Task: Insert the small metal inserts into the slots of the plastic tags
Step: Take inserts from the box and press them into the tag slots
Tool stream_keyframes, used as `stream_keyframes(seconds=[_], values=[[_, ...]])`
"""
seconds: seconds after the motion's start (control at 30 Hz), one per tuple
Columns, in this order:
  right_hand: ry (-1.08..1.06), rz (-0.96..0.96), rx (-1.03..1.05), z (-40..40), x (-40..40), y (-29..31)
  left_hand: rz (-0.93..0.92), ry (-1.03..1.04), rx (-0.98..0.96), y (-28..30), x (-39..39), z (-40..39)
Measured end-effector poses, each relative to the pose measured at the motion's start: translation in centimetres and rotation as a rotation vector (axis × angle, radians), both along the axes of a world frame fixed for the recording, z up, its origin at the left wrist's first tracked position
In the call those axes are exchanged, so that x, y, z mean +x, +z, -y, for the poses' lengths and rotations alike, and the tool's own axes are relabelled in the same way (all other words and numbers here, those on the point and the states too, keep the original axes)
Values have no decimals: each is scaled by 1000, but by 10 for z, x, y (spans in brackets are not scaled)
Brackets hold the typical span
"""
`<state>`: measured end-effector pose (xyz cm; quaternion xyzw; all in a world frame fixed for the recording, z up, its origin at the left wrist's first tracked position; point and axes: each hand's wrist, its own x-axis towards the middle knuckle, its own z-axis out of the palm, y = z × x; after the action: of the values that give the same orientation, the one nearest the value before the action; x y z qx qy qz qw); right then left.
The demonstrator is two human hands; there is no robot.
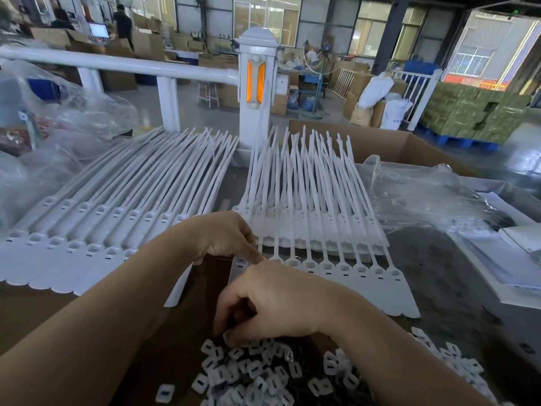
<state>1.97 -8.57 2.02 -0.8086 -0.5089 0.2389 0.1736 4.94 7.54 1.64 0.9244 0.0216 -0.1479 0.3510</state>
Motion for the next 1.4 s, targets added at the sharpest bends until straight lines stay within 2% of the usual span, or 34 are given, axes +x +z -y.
stream_keyframes(seconds=[0.1, 0.23, 0.33, 0.43, 0.73, 0.9, 1.1, 1.4], values=[[-23, -30, 26, 2, 1, -2, -2, -26, -2, 1, 0, 0], [-200, -69, 245, 13, 13, 0, -1, -20, -82, 9, 0, -4], [-457, -5, 445, 25, 29, -1, -57, -58, -251, 16, -1, -6], [-597, 43, 562, 33, 40, -4, -134, -108, -437, 19, -2, -6], [-603, 90, 635, 34, 43, -11, -174, -68, -569, 15, 0, -7], [-583, 93, 541, 33, 44, -14, -123, -22, -439, 13, 1, -6], [-688, 79, 481, 39, 52, -17, -43, 55, -127, 4, 5, 0], [-669, 10, 409, 40, 52, -18, -21, -7, -54, 6, 4, 6]])
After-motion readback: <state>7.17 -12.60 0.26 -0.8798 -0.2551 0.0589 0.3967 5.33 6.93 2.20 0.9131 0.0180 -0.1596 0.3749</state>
